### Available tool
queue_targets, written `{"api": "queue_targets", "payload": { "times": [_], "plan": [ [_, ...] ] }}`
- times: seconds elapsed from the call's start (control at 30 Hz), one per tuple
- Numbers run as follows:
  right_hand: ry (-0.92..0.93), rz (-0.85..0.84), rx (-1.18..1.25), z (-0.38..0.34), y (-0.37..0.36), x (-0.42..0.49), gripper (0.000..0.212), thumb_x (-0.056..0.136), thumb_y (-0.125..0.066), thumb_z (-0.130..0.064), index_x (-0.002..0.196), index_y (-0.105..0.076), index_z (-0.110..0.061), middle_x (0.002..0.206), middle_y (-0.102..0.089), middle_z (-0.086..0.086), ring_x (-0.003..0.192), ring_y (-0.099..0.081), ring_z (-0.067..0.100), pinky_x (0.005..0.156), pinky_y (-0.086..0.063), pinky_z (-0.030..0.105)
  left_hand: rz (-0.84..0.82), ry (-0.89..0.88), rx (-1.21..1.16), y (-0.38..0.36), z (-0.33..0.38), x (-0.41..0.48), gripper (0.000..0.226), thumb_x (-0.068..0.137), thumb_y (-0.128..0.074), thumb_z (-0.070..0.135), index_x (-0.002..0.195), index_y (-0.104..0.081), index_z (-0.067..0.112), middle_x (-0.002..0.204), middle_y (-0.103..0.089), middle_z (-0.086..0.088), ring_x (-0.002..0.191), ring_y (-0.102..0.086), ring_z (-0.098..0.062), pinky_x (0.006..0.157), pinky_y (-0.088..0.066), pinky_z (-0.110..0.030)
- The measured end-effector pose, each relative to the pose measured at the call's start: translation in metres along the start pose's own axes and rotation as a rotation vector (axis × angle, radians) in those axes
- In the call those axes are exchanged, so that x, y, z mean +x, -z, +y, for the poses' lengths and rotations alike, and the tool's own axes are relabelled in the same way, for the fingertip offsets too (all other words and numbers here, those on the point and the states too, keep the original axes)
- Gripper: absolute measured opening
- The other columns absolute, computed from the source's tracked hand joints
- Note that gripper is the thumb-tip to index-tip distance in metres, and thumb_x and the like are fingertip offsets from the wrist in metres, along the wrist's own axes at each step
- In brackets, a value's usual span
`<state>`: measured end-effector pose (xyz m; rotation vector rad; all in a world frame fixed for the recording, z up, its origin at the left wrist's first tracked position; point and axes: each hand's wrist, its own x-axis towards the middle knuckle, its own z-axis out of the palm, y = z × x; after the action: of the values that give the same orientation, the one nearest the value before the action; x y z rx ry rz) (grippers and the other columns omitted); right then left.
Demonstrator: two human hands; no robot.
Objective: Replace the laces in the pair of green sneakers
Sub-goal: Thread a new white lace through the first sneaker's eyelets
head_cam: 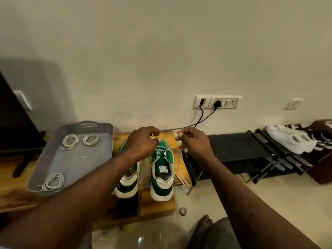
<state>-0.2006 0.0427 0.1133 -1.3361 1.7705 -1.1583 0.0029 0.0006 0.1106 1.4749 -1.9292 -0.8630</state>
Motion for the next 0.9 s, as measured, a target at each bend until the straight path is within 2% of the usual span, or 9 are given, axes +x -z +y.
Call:
{"api": "queue_targets", "payload": {
  "times": [0.13, 0.23, 0.33, 0.47, 0.6, 0.7, 0.77, 0.83, 0.9],
  "plan": [
    [-0.055, -0.023, -0.183, 0.065, -0.032, 0.022, 0.019, 0.093, -0.076, -0.039, 0.108, -0.074, -0.027, 0.096, -0.074, -0.004, 0.086, -0.073, 0.014, 0.072, -0.061, 0.033, -0.051, 0.096, 0.129, -0.045, -0.054, 0.028, 0.041, 0.096, -0.070, 0.042, 0.131, -0.070, 0.021, 0.128, -0.072, 0.000, 0.115, -0.067, -0.023, 0.097, -0.053, -0.036],
    [-0.086, -0.033, -0.318, 0.098, -0.058, 0.034, 0.040, 0.086, -0.078, -0.053, 0.115, -0.070, -0.027, 0.104, -0.070, -0.009, 0.089, -0.064, 0.003, 0.072, -0.055, 0.027, -0.038, 0.240, 0.165, -0.068, -0.075, 0.054, 0.048, 0.101, -0.057, 0.057, 0.094, -0.075, 0.013, 0.093, -0.074, -0.008, 0.085, -0.070, -0.028, 0.073, -0.055, -0.037],
    [-0.098, 0.036, -0.400, 0.114, -0.081, 0.041, 0.059, 0.079, -0.079, -0.063, 0.123, -0.067, -0.026, 0.111, -0.073, -0.005, 0.097, -0.068, 0.013, 0.081, -0.061, 0.038, -0.065, 0.333, 0.275, -0.078, -0.075, 0.078, 0.061, 0.101, -0.051, 0.064, 0.072, -0.059, 0.012, 0.074, -0.060, -0.008, 0.066, -0.057, -0.024, 0.055, -0.035, -0.032],
    [-0.129, 0.076, -0.448, 0.121, -0.100, 0.052, 0.061, 0.083, -0.081, -0.051, 0.135, -0.060, -0.025, 0.121, -0.071, -0.002, 0.104, -0.070, 0.019, 0.084, -0.063, 0.046, -0.152, 0.292, 0.453, -0.090, -0.081, 0.102, 0.045, 0.095, -0.070, 0.050, 0.073, -0.056, 0.012, 0.090, -0.066, -0.012, 0.080, -0.060, -0.031, 0.064, -0.039, -0.033],
    [-0.115, 0.098, -0.565, 0.127, -0.104, 0.054, 0.068, 0.085, -0.078, -0.055, 0.141, -0.056, -0.025, 0.133, -0.067, -0.003, 0.114, -0.067, 0.021, 0.089, -0.060, 0.045, -0.135, 0.251, 0.465, -0.099, -0.086, 0.107, 0.026, 0.099, -0.066, 0.035, 0.100, -0.070, 0.009, 0.110, -0.071, -0.014, 0.099, -0.066, -0.036, 0.071, -0.042, -0.036],
    [-0.111, 0.115, -0.579, 0.127, -0.109, 0.052, 0.072, 0.083, -0.078, -0.060, 0.142, -0.055, -0.025, 0.135, -0.064, -0.004, 0.117, -0.064, 0.021, 0.090, -0.058, 0.044, -0.162, 0.322, 0.320, -0.096, -0.083, 0.108, 0.019, 0.101, -0.060, 0.020, 0.096, -0.068, 0.005, 0.102, -0.069, -0.013, 0.093, -0.068, -0.035, 0.073, -0.051, -0.038],
    [-0.120, 0.132, -0.578, 0.126, -0.110, 0.053, 0.071, 0.083, -0.078, -0.061, 0.141, -0.055, -0.025, 0.133, -0.065, -0.005, 0.115, -0.065, 0.021, 0.088, -0.058, 0.042, -0.200, 0.445, -0.031, -0.091, -0.087, 0.109, 0.021, 0.104, -0.051, 0.008, 0.096, -0.065, -0.005, 0.102, -0.074, -0.019, 0.084, -0.073, -0.035, 0.077, -0.063, -0.045],
    [-0.124, 0.135, -0.574, 0.124, -0.110, 0.052, 0.070, 0.084, -0.078, -0.060, 0.141, -0.055, -0.026, 0.134, -0.064, -0.005, 0.115, -0.065, 0.021, 0.086, -0.059, 0.042, -0.229, 0.563, -0.322, -0.082, -0.087, 0.106, 0.023, 0.108, -0.042, 0.005, 0.101, -0.062, -0.004, 0.106, -0.073, -0.022, 0.078, -0.073, -0.033, 0.071, -0.064, -0.044],
    [-0.119, 0.120, -0.587, 0.121, -0.110, 0.050, 0.069, 0.085, -0.078, -0.058, 0.141, -0.055, -0.026, 0.135, -0.063, -0.004, 0.115, -0.065, 0.021, 0.087, -0.059, 0.043, -0.200, 0.545, -0.312, -0.077, -0.084, 0.101, 0.021, 0.105, -0.048, 0.007, 0.107, -0.065, -0.006, 0.100, -0.075, -0.022, 0.080, -0.076, -0.035, 0.072, -0.065, -0.045]
  ]
}}
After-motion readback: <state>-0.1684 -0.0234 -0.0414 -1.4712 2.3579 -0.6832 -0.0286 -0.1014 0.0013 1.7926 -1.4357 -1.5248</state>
